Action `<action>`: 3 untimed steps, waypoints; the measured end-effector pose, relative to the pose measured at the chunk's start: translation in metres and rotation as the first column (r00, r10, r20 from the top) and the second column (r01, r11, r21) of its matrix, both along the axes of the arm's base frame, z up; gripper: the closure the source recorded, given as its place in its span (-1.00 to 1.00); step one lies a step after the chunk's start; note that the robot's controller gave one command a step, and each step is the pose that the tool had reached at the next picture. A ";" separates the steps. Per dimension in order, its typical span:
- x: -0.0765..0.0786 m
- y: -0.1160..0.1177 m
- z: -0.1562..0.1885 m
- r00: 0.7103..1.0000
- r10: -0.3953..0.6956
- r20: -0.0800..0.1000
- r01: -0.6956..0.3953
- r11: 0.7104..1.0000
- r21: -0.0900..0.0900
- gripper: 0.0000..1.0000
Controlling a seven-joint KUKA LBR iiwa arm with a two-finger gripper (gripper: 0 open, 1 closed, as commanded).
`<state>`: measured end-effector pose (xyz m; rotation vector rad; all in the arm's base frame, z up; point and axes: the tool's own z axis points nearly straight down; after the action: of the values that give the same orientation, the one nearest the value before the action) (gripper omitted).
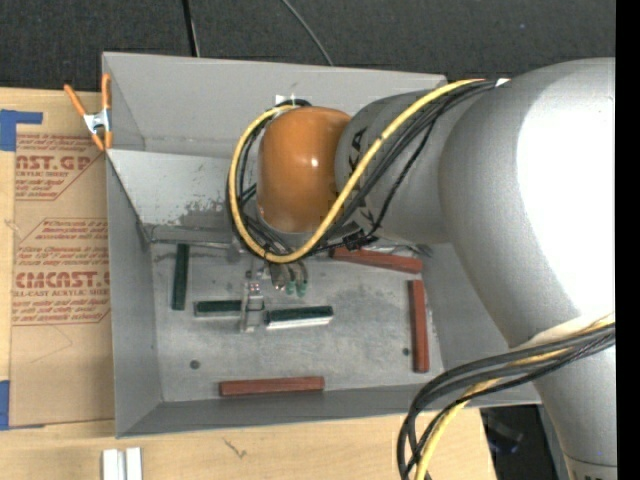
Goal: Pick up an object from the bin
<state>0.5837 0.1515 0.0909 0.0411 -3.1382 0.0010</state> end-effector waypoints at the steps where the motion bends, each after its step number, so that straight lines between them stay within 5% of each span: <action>1: -0.017 0.018 0.016 0.995 -0.096 0.003 0.096 0.995 0.002 -1.00; 2: -0.009 0.011 -0.023 0.999 -0.038 0.002 0.038 0.999 0.001 -1.00; 3: -0.017 0.018 -0.021 0.986 -0.168 0.003 0.168 0.986 0.002 1.00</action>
Offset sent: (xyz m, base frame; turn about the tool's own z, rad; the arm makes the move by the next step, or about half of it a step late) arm -0.0083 0.0102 -0.0209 0.0403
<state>0.5665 0.1691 0.0702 -0.2234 -3.1340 -0.0026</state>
